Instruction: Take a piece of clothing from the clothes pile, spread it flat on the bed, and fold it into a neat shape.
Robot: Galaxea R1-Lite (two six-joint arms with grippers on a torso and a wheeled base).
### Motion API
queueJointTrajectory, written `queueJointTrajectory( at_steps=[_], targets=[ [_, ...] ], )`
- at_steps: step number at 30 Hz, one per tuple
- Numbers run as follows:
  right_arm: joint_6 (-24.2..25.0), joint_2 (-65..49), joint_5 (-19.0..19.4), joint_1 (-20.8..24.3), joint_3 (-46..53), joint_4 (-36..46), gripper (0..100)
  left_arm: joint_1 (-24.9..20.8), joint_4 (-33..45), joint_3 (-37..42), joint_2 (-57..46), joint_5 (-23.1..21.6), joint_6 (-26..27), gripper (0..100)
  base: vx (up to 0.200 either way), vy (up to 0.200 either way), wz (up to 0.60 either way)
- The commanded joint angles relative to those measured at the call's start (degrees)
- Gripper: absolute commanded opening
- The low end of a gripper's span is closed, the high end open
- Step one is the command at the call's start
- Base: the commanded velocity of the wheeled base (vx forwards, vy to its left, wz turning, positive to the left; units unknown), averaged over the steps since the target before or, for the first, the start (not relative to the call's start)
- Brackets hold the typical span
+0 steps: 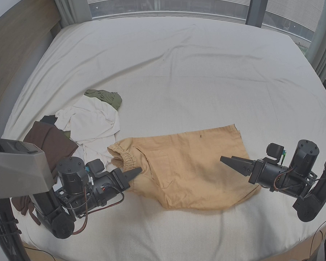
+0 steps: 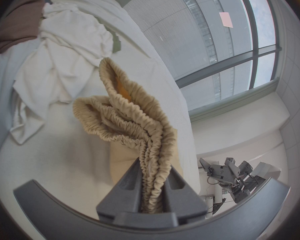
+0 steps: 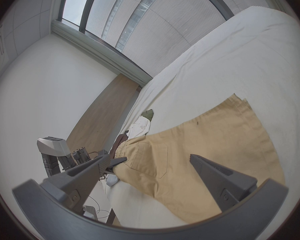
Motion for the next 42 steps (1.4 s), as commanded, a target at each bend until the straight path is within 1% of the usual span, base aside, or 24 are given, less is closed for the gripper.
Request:
queueJointTrajectory(
  at_steps=[1, 6, 9, 14, 19, 27, 31, 32, 33, 35, 37, 40, 42],
  targets=[
    [0.0, -1.4, 0.0, -0.6, -0.5, 0.0, 100, -3.5, 0.0, -3.0, 0.1, 0.2, -0.1, 0, 0.0, 0.0, 0.0],
    [0.0, -2.7, 0.1, -2.1, -1.4, 0.1, 100, -5.6, 0.6, -6.7, 0.4, 0.2, -0.1, 0, 0.0, 0.0, 0.0],
    [0.0, -3.0, 0.1, -2.3, -1.5, 0.1, 100, -5.8, 0.6, -7.1, 0.4, 0.2, -0.1, 0, 0.0, 0.0, 0.0],
    [0.4, -4.9, 0.1, -4.5, -3.2, 0.8, 100, -9.2, 2.6, -13.0, 1.1, 0.0, -0.2, 0, 0.0, 0.0, 0.0],
    [0.7, -4.9, 0.1, -5.8, -3.9, 0.8, 100, -10.9, 4.6, -16.7, 2.3, 0.0, -0.2, 0, 0.0, 0.0, 0.0],
    [1.2, -7.2, 0.1, -7.9, -5.3, 2.7, 100, -14.2, 14.7, -26.7, 2.6, -0.5, -0.3, 0, 0.0, 0.0, 0.0],
    [1.2, -7.9, 0.1, -8.5, -5.6, 3.7, 100, -15.1, 17.3, -29.5, 3.2, -0.5, -0.3, 0, 0.0, 0.0, 0.0],
    [1.2, -8.0, 0.1, -9.3, -6.1, 4.3, 100, -16.0, 20.8, -33.5, 4.5, -0.6, -0.3, 0, 0.0, 0.0, 0.0],
    [1.2, -8.1, 0.1, -9.4, -6.1, 4.3, 100, -16.0, 20.9, -33.7, 4.6, -0.6, -0.3, 0, 0.0, 0.0, 0.0],
    [1.2, -8.0, 0.1, -10.4, -6.7, 4.4, 100, -16.8, 23.1, -37.1, 6.2, -0.5, -0.4, 0, 0.0, 0.0, 0.0],
    [1.2, -8.0, 0.1, -10.9, -6.9, 4.5, 100, -17.3, 23.9, -38.6, 6.8, -0.4, -0.4, 0, 0.0, 0.0, 0.0],
    [1.2, -7.9, 0.1, -12.2, -7.6, 6.6, 100, -18.7, 28.5, -43.8, 8.4, -0.1, -0.4, 0, 0.0, 0.0, 0.0],
    [1.2, -7.9, 0.0, -12.3, -7.8, 7.0, 100, -19.0, 29.6, -44.7, 8.7, -0.1, -0.4, 0, 0.0, 0.0, 0.0]
  ],
)
